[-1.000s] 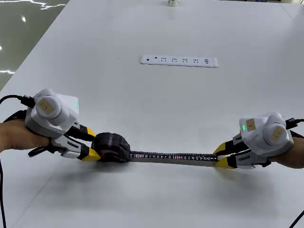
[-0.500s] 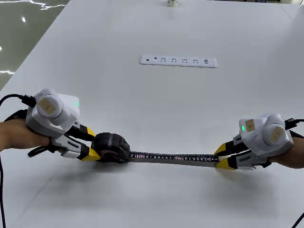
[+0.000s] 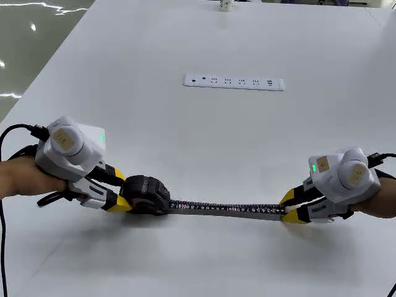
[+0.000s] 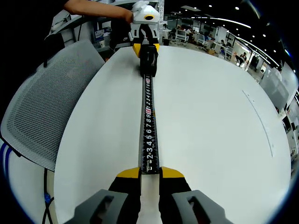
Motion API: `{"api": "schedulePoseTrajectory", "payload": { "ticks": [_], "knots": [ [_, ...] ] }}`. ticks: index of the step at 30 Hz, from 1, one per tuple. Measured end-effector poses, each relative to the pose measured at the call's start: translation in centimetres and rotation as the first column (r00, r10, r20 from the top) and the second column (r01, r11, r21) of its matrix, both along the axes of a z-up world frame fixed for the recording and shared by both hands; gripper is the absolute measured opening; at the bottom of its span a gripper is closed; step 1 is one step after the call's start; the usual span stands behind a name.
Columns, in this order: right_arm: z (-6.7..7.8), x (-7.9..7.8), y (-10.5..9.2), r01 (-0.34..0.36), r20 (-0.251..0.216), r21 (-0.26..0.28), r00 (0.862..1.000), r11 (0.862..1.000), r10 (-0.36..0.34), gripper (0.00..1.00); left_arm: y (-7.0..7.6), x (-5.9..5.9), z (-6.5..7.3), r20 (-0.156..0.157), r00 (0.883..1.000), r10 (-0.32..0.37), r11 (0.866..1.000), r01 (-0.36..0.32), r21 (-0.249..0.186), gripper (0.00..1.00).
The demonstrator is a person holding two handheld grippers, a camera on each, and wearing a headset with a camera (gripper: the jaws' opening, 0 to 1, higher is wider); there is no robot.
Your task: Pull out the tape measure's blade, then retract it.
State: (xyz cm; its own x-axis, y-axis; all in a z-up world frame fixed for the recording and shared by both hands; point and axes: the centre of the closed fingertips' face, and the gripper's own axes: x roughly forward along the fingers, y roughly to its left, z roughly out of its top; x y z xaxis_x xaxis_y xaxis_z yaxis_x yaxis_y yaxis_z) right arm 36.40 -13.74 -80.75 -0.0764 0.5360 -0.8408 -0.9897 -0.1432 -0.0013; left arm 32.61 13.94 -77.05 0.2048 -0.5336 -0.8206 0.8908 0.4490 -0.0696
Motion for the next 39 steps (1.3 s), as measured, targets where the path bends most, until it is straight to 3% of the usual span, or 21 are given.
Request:
{"api": "schedulePoseTrajectory", "payload": {
  "ticks": [17, 26, 39],
  "knots": [
    [-0.02, -0.01, -0.14, -0.008, 0.007, -0.022, 1.0, 1.0, 0.008, 0.12, -0.03, -0.09, 0.05, 0.001, 1.0, -0.021, 1.0, 0.02, 0.018, 0.25],
    [-0.01, 0.15, -0.18, 0.011, 0.014, -0.028, 1.0, 1.0, -0.011, 0.19, 0.28, -0.01, -0.03, 0.01, 1.0, -0.028, 0.999, 0.028, 0.042, 0.28],
    [0.67, -0.24, -0.66, 0.046, 0.03, -0.019, 0.999, 0.999, -0.045, 0.3, 0.51, -0.52, 0.14, 0.009, 1.0, 0.013, 0.999, -0.013, 0.045, 0.44]
  ]
}}
